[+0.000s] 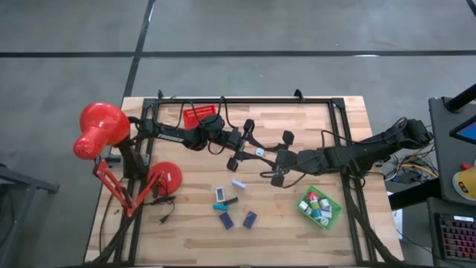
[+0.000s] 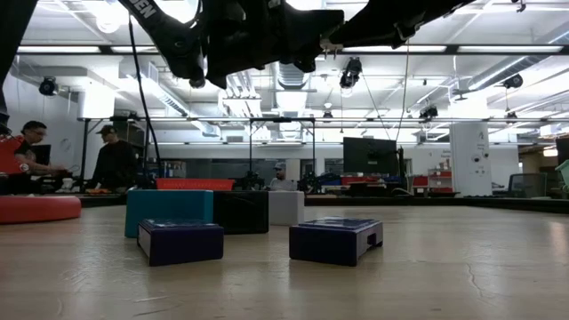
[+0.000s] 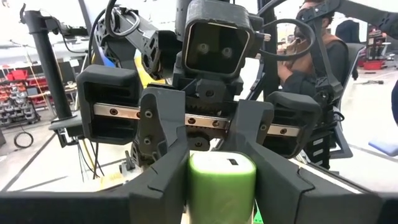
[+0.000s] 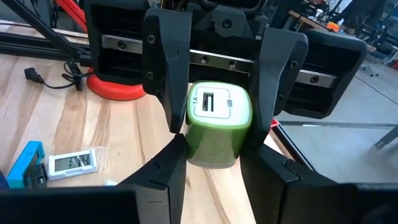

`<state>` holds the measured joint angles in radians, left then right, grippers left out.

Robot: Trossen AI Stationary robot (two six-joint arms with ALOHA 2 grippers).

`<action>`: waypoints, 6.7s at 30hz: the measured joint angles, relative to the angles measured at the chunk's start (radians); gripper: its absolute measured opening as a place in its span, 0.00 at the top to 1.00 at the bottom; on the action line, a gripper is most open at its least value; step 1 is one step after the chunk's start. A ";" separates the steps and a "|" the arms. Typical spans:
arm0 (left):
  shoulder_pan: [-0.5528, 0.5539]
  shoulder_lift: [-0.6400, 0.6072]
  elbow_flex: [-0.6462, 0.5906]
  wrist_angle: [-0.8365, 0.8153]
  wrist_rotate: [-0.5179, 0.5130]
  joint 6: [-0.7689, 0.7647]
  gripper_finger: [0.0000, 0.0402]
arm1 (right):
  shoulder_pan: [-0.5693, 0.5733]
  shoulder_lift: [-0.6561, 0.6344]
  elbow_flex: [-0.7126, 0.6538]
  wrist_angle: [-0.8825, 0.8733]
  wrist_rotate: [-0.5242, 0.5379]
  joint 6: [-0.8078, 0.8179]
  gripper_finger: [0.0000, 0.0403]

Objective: Pick & Place Office items
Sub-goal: Put the green charger adapter into the green bin, then put the right white digital clock into the red bin

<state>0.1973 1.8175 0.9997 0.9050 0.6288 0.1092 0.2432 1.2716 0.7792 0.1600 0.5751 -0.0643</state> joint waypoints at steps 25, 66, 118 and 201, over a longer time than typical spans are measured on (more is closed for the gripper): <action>-0.034 -0.014 0.099 -0.214 -0.072 0.051 0.60 | 0.000 0.000 0.000 -0.029 0.003 0.011 0.69; -0.023 -0.761 -0.281 -0.880 -0.586 0.273 0.60 | 0.047 -0.052 0.315 -1.184 -0.542 1.098 0.69; -0.023 -0.793 -0.335 -0.865 -0.636 0.329 0.61 | 0.337 0.008 0.143 -1.274 -0.597 1.606 0.69; -0.023 -0.793 -0.335 -0.869 -0.635 0.329 0.60 | -0.137 -0.152 0.001 -0.356 -0.381 0.274 0.55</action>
<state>0.1741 1.0245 0.6650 0.0360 -0.0067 0.4381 0.1066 1.1192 0.7800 -0.1960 0.1937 0.2093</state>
